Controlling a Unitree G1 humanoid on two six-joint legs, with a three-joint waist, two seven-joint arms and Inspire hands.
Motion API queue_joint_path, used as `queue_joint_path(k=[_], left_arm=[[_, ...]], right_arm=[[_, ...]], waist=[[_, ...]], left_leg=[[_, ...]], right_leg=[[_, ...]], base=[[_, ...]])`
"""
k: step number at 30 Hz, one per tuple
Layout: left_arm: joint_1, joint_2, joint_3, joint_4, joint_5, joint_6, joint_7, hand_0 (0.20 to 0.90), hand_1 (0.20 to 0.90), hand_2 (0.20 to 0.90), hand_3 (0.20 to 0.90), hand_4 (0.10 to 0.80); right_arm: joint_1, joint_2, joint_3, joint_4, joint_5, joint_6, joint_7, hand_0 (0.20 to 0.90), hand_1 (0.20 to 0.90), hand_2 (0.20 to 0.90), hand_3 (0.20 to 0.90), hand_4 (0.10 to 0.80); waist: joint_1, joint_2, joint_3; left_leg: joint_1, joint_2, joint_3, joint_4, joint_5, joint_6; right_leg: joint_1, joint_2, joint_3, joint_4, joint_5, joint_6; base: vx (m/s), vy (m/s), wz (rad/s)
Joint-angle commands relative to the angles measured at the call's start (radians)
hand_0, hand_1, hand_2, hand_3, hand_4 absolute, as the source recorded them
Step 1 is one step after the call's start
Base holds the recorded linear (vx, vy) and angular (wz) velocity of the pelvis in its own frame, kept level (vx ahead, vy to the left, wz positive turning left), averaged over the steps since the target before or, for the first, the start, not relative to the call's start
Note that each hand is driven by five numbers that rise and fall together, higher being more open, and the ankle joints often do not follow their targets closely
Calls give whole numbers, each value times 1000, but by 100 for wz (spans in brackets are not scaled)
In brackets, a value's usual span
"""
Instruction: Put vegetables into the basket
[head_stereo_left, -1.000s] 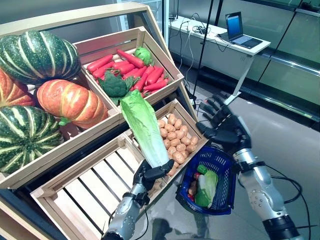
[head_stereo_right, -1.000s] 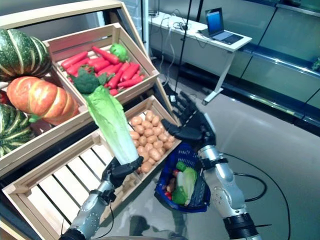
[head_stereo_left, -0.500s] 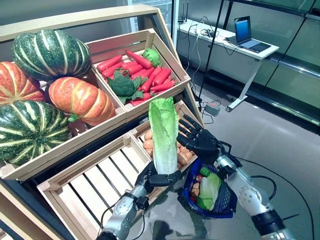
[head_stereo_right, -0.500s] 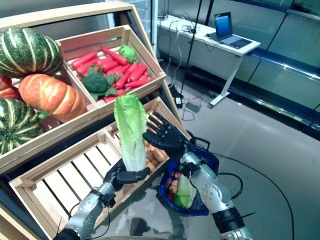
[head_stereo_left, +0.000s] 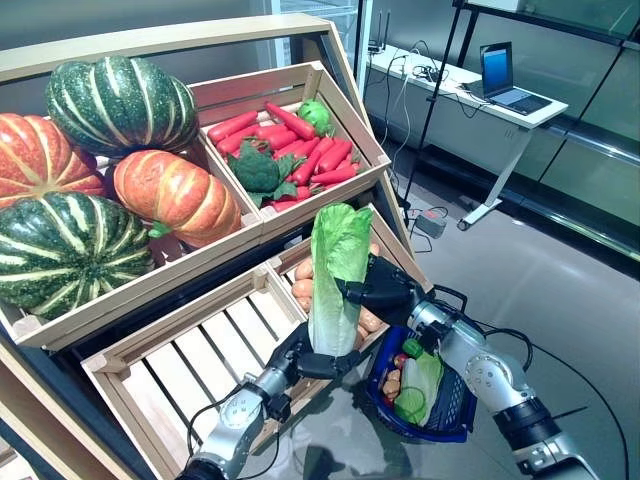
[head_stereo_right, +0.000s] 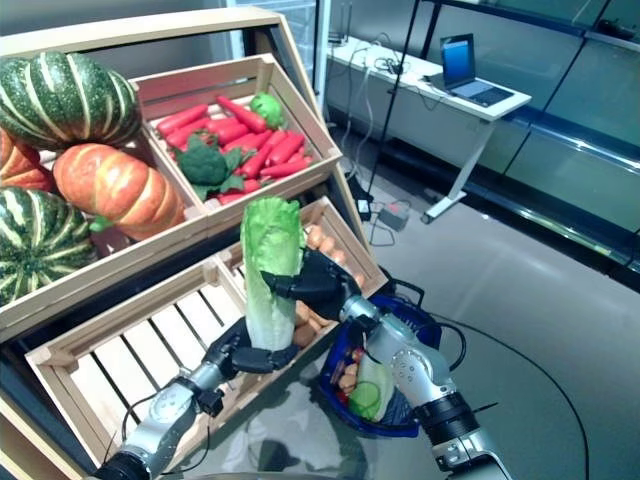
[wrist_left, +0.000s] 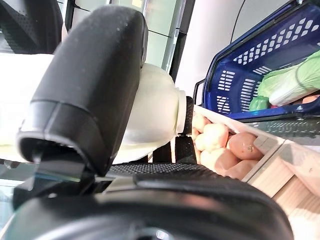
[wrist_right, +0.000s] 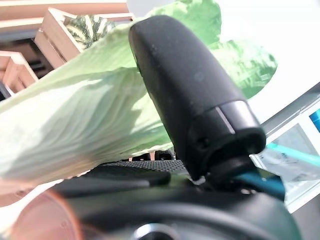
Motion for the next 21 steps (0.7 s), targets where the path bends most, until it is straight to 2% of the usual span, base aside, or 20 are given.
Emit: queue_joint_path(k=[1,5,9,10,11,21], left_arm=[[-193,-59,-79,-35,40,-165,-44,300,300,300,300,400],[-202,-57,-90,-35,56,-168,-48,300,300,300,300,400],[-207,-56,-97,-37,60,-167,-52,300,300,300,300,400],[-208,-57,-99,-34,60,-168,-50,300,300,300,300,400],[-208,-57,-100,-34,59,-168,-49,300,300,300,300,400],[-210,-65,-99,-27,55,-173,-18,300,300,300,300,400]], right_arm=[[-131,92,33,-4,161,49,145,900,900,900,900,800],[-108,128,69,17,196,105,176,900,900,900,900,800],[-103,147,83,24,215,121,216,900,900,900,900,800],[-104,152,88,22,233,115,216,867,867,867,867,778],[-103,155,89,21,251,101,201,300,300,300,300,400],[-115,167,63,16,237,42,161,300,300,300,300,400]], waist=[[11,16,-48],[14,16,-48],[16,17,-48],[16,17,-48],[17,17,-48],[14,20,-46]], left_leg=[[43,-24,-19,2,-150,11],[42,-24,-21,2,-147,12],[42,-24,-22,2,-146,11],[41,-24,-22,2,-146,11],[42,-24,-22,2,-146,10],[39,-25,-24,2,-144,11]], right_leg=[[-3,44,-27,1,-37,-55],[-3,43,-30,1,-38,-55],[-2,43,-32,1,-38,-55],[-3,44,-32,1,-39,-55],[-2,44,-33,1,-39,-55],[-5,44,-34,1,-38,-56]], base=[[0,0,0],[0,0,0],[0,0,0],[0,0,0],[0,0,0],[0,0,0]])
